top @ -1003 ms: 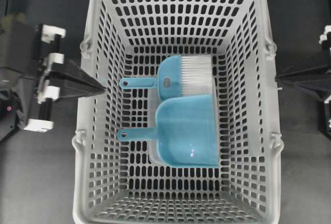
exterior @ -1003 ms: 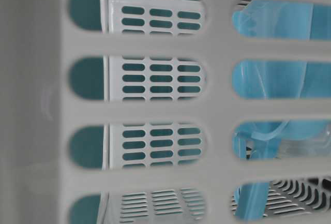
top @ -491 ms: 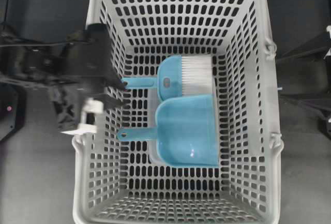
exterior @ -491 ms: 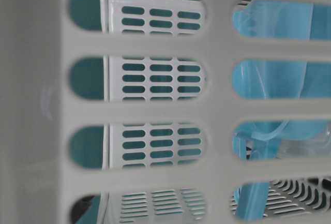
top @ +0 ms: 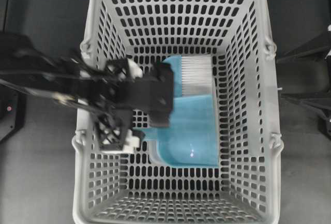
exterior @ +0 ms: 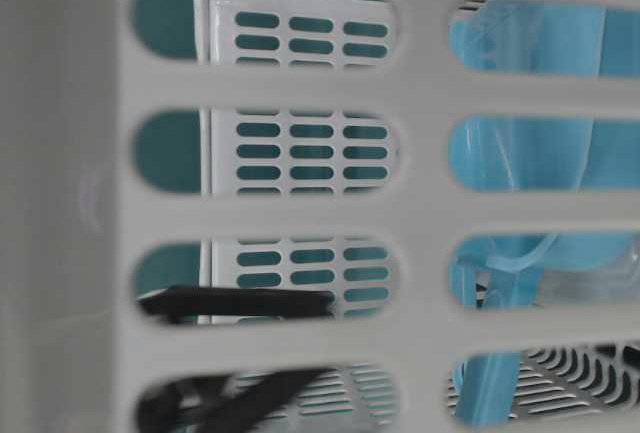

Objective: Pick up the dustpan from the shopping basket with the left arm.
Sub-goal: 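Lower the left gripper into the basket onto the blue dustpan handle, then close the left gripper on the dustpan handle and lift it up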

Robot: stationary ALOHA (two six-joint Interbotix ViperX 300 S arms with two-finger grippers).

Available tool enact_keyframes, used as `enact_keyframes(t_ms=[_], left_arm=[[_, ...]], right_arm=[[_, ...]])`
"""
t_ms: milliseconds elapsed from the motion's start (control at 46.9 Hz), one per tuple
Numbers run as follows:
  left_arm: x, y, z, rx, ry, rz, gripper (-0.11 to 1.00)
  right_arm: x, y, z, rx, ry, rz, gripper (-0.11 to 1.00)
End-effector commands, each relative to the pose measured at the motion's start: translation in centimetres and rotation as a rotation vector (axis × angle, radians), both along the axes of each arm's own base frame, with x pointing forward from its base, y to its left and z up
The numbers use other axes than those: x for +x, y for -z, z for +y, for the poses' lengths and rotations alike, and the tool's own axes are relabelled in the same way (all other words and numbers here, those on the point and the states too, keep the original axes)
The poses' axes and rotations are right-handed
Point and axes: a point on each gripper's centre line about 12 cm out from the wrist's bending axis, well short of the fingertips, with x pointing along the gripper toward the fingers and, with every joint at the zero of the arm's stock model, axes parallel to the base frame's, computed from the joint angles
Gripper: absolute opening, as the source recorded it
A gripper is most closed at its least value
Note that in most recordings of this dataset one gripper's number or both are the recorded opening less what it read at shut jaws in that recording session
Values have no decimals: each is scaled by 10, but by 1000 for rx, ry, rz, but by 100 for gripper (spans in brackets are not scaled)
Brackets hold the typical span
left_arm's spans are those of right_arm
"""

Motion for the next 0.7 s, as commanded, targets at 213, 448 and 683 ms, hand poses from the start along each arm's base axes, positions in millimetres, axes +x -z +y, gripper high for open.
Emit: enact_keyframes(t_ms=[213, 448, 683], left_arm=[[20, 59, -12, 20, 17, 136, 89], [22, 66, -13, 19, 12, 156, 86], [23, 51, -15, 16, 21, 117, 33]], right_arm=[[2, -4, 0, 30, 3, -18, 79], [1, -3, 1, 40, -1, -35, 79], [1, 1, 4, 41, -13, -29, 79]])
